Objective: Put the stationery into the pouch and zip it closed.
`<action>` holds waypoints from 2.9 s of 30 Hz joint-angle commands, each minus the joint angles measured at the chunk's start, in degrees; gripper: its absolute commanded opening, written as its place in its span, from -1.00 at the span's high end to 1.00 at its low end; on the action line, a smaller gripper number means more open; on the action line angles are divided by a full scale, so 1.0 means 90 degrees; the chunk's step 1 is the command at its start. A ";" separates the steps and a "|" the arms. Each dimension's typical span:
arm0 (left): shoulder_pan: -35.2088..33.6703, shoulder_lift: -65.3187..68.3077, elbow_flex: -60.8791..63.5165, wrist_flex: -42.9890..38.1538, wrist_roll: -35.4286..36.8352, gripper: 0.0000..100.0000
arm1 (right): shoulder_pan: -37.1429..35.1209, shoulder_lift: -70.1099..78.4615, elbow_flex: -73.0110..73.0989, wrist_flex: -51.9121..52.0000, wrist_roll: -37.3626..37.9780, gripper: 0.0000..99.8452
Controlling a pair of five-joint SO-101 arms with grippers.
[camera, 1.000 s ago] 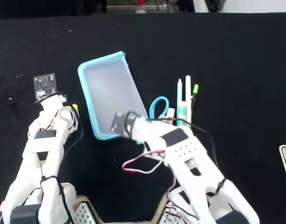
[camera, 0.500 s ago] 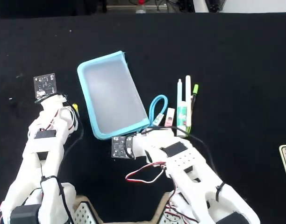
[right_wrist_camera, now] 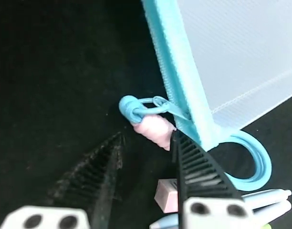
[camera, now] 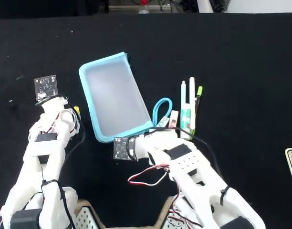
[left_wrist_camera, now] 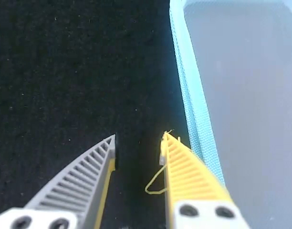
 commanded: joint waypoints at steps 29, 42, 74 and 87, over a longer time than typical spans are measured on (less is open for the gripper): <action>-0.0034 -0.0098 -0.0073 -0.0098 0.0020 0.69 | 0.0000 -0.0913 -0.1538 0.3653 -0.2276 0.97; -0.0034 -0.0088 -0.0054 -0.0098 0.0010 0.69 | -0.0332 -0.1167 -0.1040 0.2960 -0.3009 0.58; -0.0034 -0.0098 -0.0044 -0.0098 0.0000 0.69 | 0.0576 -0.0024 -0.1509 0.3810 -0.3858 0.94; -0.0044 -0.0098 -0.0044 -0.0098 0.0000 0.69 | 0.0078 -0.0034 -0.1744 0.3634 -0.3897 0.67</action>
